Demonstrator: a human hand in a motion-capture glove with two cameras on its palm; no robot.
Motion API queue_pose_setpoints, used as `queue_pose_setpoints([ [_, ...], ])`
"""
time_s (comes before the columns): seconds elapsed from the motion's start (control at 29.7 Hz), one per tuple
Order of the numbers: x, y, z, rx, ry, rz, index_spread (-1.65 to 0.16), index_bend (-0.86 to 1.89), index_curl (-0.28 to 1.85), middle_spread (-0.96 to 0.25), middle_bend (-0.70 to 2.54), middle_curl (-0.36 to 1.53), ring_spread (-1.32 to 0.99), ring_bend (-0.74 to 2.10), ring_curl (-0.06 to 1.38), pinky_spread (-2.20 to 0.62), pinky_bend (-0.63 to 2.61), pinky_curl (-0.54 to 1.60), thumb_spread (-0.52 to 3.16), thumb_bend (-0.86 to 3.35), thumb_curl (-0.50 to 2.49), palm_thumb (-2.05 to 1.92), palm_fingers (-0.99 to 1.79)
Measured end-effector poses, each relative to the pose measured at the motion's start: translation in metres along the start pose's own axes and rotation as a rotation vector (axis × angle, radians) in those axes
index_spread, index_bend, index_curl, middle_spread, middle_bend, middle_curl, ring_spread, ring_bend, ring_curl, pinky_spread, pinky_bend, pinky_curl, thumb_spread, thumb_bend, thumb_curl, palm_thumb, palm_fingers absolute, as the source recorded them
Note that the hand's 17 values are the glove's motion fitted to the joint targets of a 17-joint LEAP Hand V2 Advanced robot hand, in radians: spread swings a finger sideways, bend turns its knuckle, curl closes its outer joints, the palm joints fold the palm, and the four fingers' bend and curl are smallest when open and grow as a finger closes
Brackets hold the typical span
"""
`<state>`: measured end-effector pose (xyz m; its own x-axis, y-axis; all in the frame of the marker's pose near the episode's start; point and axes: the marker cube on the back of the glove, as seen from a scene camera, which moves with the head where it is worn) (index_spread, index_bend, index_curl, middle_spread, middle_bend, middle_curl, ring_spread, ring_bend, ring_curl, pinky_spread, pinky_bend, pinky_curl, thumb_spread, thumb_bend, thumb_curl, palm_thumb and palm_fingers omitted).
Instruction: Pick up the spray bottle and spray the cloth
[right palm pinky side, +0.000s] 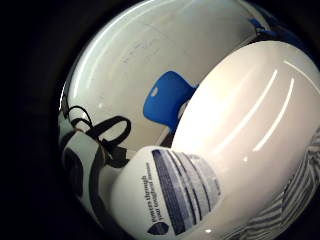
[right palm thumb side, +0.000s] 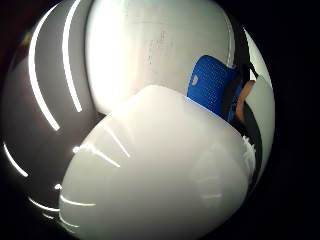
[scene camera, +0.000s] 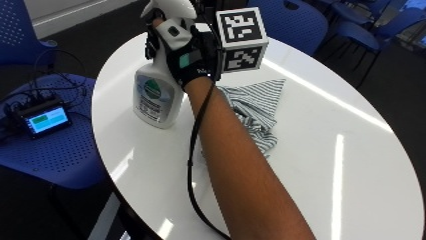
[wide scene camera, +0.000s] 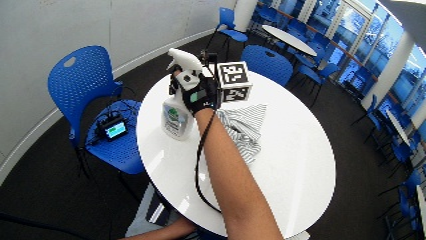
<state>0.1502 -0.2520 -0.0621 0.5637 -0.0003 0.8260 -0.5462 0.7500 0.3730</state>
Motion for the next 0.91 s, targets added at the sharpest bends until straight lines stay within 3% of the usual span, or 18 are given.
queue_pose_setpoints([
  [0.44,0.012,0.005,0.020,-0.036,0.002,0.036,-0.31,0.35,0.62,-0.24,0.67,0.55,-0.23,0.72,0.48,-0.31,0.42,0.38,0.35,-0.03,0.85,0.88,1.38],
  [0.77,0.029,0.014,0.042,-0.163,-0.003,0.079,-0.31,0.33,0.62,-0.23,0.69,0.55,-0.23,0.70,0.48,-0.31,0.42,0.38,0.37,-0.03,0.85,0.88,1.36],
  [0.91,0.042,0.019,0.044,-0.235,0.027,0.108,-0.32,0.21,0.59,-0.24,0.65,0.54,-0.21,0.72,0.48,-0.25,0.42,0.38,0.41,-0.03,0.84,0.89,1.20],
])
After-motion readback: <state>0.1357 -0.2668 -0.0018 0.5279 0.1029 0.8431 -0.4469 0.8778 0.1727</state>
